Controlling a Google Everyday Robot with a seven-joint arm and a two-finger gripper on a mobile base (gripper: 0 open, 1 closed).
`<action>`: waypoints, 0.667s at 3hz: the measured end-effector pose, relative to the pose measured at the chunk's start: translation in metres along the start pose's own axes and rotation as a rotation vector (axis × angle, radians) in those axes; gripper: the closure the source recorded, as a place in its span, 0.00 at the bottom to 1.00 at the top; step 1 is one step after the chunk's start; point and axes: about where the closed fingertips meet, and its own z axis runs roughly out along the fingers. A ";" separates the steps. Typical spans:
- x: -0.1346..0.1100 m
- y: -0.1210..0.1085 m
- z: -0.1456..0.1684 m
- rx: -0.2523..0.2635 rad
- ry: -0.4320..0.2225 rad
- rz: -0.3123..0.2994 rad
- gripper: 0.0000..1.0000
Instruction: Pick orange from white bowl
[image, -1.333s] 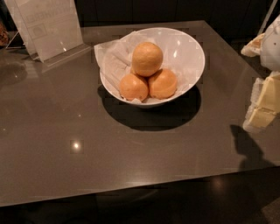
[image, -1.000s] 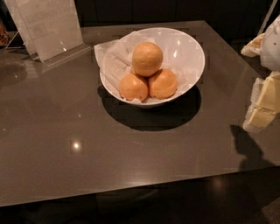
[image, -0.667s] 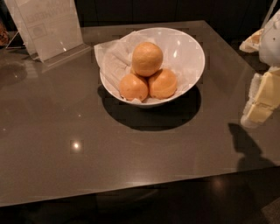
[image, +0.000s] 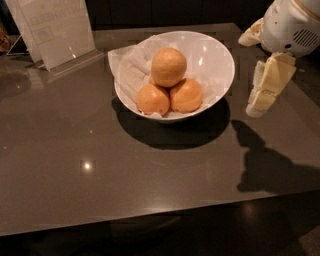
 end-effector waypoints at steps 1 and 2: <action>-0.025 -0.027 0.025 -0.066 -0.062 -0.041 0.00; -0.061 -0.055 0.057 -0.110 -0.102 -0.096 0.00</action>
Offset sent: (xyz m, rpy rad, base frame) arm 0.0914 0.0978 -0.0350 0.0750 0.1659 0.2522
